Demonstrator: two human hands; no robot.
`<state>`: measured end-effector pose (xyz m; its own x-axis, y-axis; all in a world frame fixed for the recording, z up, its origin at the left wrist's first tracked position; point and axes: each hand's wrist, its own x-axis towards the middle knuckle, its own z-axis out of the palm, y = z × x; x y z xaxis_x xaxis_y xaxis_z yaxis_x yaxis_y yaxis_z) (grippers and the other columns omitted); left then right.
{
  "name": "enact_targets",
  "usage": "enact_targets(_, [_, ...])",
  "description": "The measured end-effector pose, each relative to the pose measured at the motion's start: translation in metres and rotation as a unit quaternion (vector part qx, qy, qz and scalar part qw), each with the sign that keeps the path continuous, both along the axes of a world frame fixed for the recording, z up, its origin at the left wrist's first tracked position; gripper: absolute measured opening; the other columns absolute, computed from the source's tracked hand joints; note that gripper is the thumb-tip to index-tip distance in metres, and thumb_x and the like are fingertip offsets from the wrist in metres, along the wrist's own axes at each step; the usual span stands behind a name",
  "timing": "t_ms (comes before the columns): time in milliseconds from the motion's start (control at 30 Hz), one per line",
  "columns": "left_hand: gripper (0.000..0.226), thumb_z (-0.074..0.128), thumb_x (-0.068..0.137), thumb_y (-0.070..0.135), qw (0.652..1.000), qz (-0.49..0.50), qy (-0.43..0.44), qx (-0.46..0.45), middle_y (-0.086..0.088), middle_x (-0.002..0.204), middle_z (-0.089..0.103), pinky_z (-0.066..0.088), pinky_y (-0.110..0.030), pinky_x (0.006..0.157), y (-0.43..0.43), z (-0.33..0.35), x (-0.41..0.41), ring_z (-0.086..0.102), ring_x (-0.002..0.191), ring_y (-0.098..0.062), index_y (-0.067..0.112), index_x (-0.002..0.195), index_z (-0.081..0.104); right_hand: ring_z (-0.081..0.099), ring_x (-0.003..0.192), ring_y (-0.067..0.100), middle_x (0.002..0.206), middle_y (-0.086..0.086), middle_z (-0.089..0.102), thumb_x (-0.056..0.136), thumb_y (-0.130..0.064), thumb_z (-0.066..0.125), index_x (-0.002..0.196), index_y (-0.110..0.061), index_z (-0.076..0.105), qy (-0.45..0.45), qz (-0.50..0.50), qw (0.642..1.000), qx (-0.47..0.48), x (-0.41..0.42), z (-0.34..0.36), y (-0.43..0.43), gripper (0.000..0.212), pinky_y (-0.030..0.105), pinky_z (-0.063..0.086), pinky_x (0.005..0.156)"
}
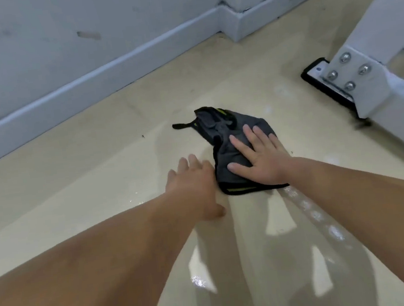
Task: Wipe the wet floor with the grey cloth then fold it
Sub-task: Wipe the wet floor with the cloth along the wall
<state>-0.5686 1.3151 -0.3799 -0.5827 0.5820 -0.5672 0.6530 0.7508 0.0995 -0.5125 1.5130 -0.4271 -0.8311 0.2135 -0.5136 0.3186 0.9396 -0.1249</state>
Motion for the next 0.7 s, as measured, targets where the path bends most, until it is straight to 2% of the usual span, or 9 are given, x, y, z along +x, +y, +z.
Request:
enact_targets(100, [0.126,0.081,0.073,0.062,0.999,0.030,-0.026,-0.028,-0.017,0.168,-0.007,0.030,-0.053,0.119,0.016,-0.008,0.006,-0.003,0.154,-0.041,0.016,0.161,0.003,-0.027,0.153,0.016,0.166,-0.005,-0.031,0.087,-0.087,0.016,0.157,-0.049,-0.015,-0.004,-0.092,0.996,0.005,0.000,-0.002,0.037,0.086,0.045,-0.011,0.125])
enact_targets(200, [0.130,0.078,0.077,0.064,0.999,0.023,-0.029,-0.028,-0.018,0.167,-0.020,0.021,-0.054,0.122,0.013,-0.013,0.006,-0.017,0.154,-0.040,0.017,0.161,-0.010,-0.025,0.154,0.017,0.167,-0.004,-0.030,0.086,-0.088,0.014,0.158,-0.048,-0.014,-0.004,-0.179,0.984,0.009,0.008,0.001,0.059,0.086,0.045,-0.009,0.125])
enact_targets(300, [0.128,0.075,0.081,0.064,0.999,0.023,-0.028,-0.022,-0.015,0.167,-0.024,0.019,-0.053,0.122,0.008,-0.018,0.005,-0.020,0.154,-0.038,0.019,0.161,-0.014,-0.019,0.156,0.021,0.170,0.003,-0.021,0.090,-0.084,0.012,0.160,-0.044,-0.008,0.051,-0.259,0.964,0.034,0.020,-0.005,0.056,0.084,0.047,-0.006,0.126])
enact_targets(400, [0.129,0.076,0.079,0.064,0.999,0.016,-0.024,-0.019,-0.015,0.168,-0.022,0.021,-0.052,0.122,0.012,-0.019,0.002,-0.017,0.155,-0.038,0.018,0.161,-0.013,-0.015,0.157,0.024,0.171,0.009,-0.015,0.094,-0.077,0.011,0.162,-0.038,-0.007,0.085,-0.300,0.948,0.064,0.040,-0.013,0.034,0.080,0.048,-0.005,0.126])
enact_targets(567, [0.131,0.076,0.075,0.069,1.000,0.015,-0.027,-0.001,-0.009,0.169,-0.021,0.023,-0.049,0.123,0.004,-0.021,0.001,-0.016,0.156,-0.032,0.025,0.161,-0.012,-0.019,0.156,0.027,0.170,0.012,-0.018,0.096,-0.073,0.005,0.162,-0.035,-0.011,0.085,-0.295,0.947,0.092,0.079,-0.022,-0.013,0.077,0.049,-0.008,0.126])
enact_targets(700, [0.130,0.081,0.075,0.059,0.998,-0.016,-0.057,-0.018,-0.003,0.169,-0.020,0.024,-0.046,0.122,-0.007,-0.009,-0.008,-0.016,0.156,-0.027,0.029,0.162,-0.010,-0.023,0.154,0.032,0.167,0.016,-0.025,0.096,-0.070,0.001,0.160,-0.032,-0.018,0.065,-0.278,0.954,0.090,0.102,-0.018,-0.066,0.077,0.051,-0.009,0.125])
